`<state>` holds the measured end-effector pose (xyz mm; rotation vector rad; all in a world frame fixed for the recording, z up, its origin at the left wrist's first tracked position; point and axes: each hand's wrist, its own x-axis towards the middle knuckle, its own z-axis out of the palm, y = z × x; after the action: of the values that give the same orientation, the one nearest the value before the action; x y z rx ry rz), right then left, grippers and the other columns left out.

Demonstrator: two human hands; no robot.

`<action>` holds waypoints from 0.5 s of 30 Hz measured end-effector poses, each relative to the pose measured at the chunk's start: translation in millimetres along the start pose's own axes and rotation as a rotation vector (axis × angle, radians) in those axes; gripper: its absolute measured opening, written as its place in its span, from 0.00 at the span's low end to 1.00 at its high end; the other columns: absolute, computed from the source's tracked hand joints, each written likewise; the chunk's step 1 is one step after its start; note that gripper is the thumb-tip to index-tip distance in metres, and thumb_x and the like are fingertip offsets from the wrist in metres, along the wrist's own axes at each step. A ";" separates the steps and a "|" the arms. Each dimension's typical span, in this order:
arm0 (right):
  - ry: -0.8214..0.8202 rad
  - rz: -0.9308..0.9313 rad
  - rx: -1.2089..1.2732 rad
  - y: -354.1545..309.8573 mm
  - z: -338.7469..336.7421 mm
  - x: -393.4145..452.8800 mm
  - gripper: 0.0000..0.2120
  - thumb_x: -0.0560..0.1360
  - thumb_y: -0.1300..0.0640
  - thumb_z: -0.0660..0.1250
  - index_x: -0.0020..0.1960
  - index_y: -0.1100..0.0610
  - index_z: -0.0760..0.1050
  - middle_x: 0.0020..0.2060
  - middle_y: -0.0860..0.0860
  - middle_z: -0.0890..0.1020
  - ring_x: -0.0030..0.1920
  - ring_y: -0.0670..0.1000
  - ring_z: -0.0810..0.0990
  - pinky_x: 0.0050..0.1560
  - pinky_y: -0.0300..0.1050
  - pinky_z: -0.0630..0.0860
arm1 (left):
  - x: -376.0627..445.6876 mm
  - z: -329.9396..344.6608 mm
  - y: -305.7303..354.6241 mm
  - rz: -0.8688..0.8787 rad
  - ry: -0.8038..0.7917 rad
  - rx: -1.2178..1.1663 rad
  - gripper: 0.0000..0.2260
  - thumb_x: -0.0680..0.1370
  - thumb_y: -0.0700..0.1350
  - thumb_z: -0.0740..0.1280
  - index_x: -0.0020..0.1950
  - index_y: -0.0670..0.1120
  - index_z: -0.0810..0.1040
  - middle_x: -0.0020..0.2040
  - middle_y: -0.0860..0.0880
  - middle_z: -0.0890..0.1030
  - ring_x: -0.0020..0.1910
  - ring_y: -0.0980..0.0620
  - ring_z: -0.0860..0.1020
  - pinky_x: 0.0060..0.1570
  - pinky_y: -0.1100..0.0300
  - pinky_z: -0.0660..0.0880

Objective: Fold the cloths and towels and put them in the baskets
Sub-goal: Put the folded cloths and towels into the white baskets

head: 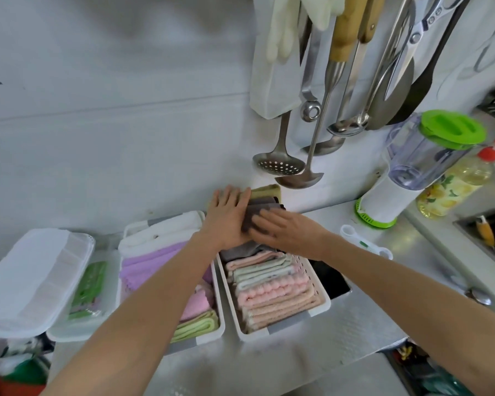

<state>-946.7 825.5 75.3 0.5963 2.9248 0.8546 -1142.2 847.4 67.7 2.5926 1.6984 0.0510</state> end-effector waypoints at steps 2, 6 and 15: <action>-0.027 -0.145 0.063 -7.5 8.7 -10.2 0.14 0.72 0.63 0.65 0.57 0.59 0.74 0.56 0.55 0.78 0.57 0.56 0.77 0.61 0.49 0.74 | 8.6 1.0 1.9 -0.058 0.023 0.031 0.40 0.75 0.63 0.62 0.78 0.44 0.49 0.73 0.41 0.62 0.74 0.41 0.58 0.74 0.44 0.45; -0.292 -0.077 0.252 -12.8 30.9 -17.2 0.15 0.73 0.63 0.64 0.60 0.60 0.75 0.56 0.55 0.79 0.56 0.55 0.77 0.60 0.49 0.74 | 17.4 -0.1 2.5 -0.090 0.084 0.064 0.32 0.76 0.64 0.60 0.71 0.43 0.64 0.66 0.42 0.71 0.66 0.41 0.69 0.72 0.46 0.51; -0.412 0.154 0.241 -5.7 44.8 -18.5 0.11 0.70 0.58 0.67 0.51 0.57 0.82 0.61 0.52 0.76 0.64 0.54 0.72 0.68 0.46 0.66 | 19.8 5.0 -5.0 -0.120 0.142 -0.045 0.29 0.76 0.63 0.61 0.67 0.44 0.68 0.61 0.43 0.72 0.59 0.43 0.72 0.56 0.52 0.66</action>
<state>-925.3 837.0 33.0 0.9000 2.6392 0.3316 -1138.6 867.5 62.5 2.5045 1.8716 0.2727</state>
